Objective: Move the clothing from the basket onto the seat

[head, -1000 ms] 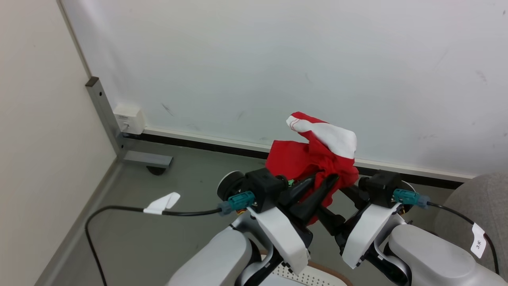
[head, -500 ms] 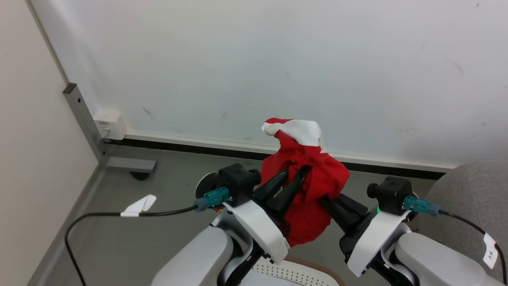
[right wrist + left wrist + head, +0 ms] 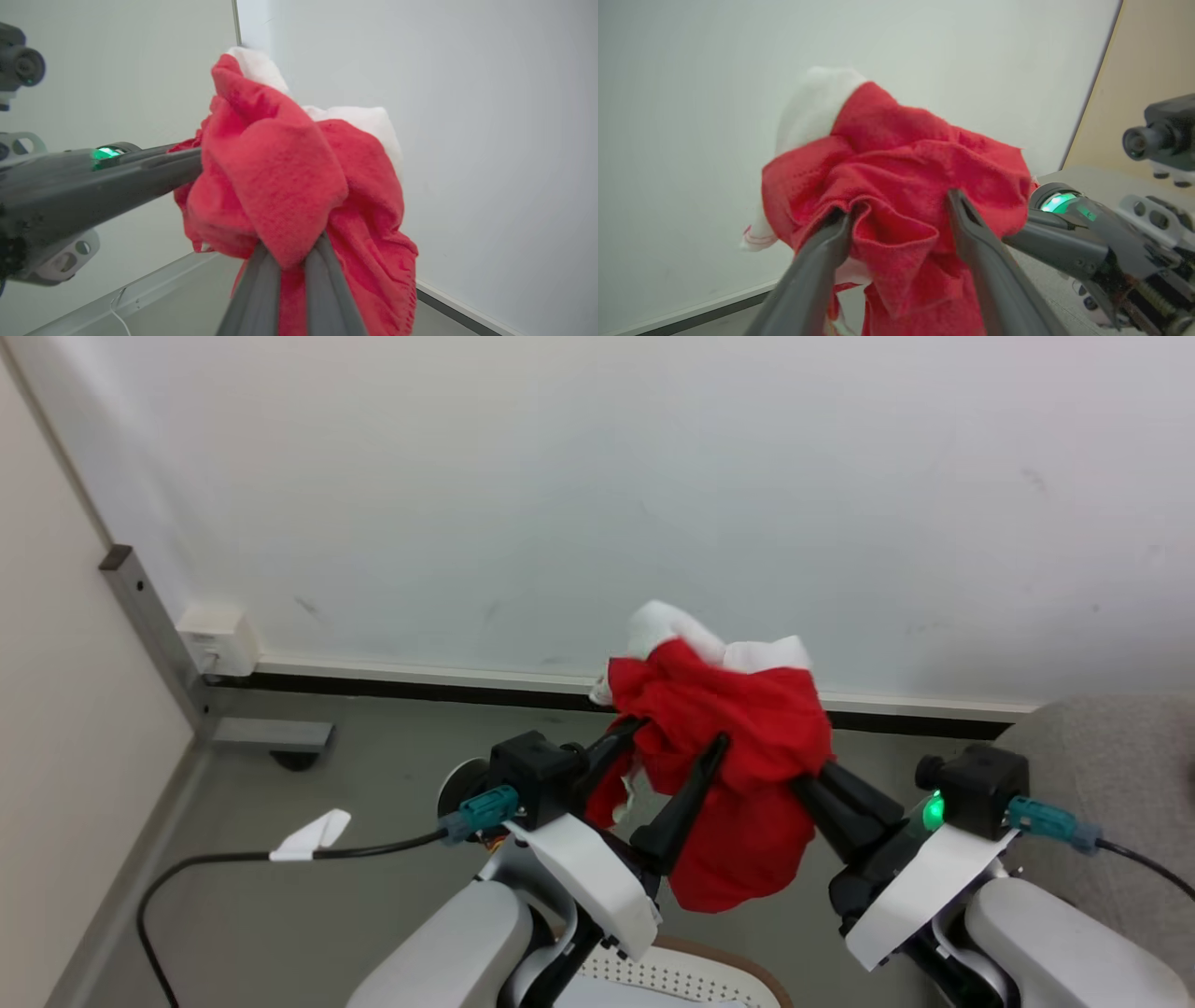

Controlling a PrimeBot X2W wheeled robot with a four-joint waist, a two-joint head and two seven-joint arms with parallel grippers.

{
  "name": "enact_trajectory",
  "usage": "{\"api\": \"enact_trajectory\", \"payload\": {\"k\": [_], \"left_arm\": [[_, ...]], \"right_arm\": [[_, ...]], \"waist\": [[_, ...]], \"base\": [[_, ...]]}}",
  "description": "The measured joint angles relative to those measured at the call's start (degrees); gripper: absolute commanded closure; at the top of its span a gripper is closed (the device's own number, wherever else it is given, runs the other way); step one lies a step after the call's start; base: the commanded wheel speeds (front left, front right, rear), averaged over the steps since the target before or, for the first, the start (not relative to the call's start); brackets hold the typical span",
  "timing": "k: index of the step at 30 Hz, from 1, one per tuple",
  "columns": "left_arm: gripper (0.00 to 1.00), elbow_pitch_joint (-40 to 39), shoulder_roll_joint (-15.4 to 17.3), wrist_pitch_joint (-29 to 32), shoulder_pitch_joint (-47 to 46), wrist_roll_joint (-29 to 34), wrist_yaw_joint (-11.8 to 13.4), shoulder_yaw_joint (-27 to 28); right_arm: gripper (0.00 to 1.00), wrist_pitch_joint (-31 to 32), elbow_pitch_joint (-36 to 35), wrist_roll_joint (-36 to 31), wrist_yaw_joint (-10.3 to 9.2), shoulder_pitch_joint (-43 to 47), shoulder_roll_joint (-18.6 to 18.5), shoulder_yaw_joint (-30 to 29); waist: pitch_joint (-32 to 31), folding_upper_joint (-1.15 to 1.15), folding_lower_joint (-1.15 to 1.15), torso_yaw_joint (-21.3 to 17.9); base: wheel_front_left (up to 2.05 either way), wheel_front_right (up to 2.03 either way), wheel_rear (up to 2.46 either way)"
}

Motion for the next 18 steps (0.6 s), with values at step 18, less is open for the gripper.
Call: {"api": "enact_trajectory", "payload": {"k": [18], "left_arm": [[0.0,-5.92,2.16,-2.97,1.11,1.91,0.87,-1.93]], "right_arm": [[1.0,-0.01,-3.53,-4.45,0.0,6.37,-4.87,-15.73]], "waist": [[1.54,0.0,0.0,-15.02]], "base": [[0.0,0.0,0.0]]}}
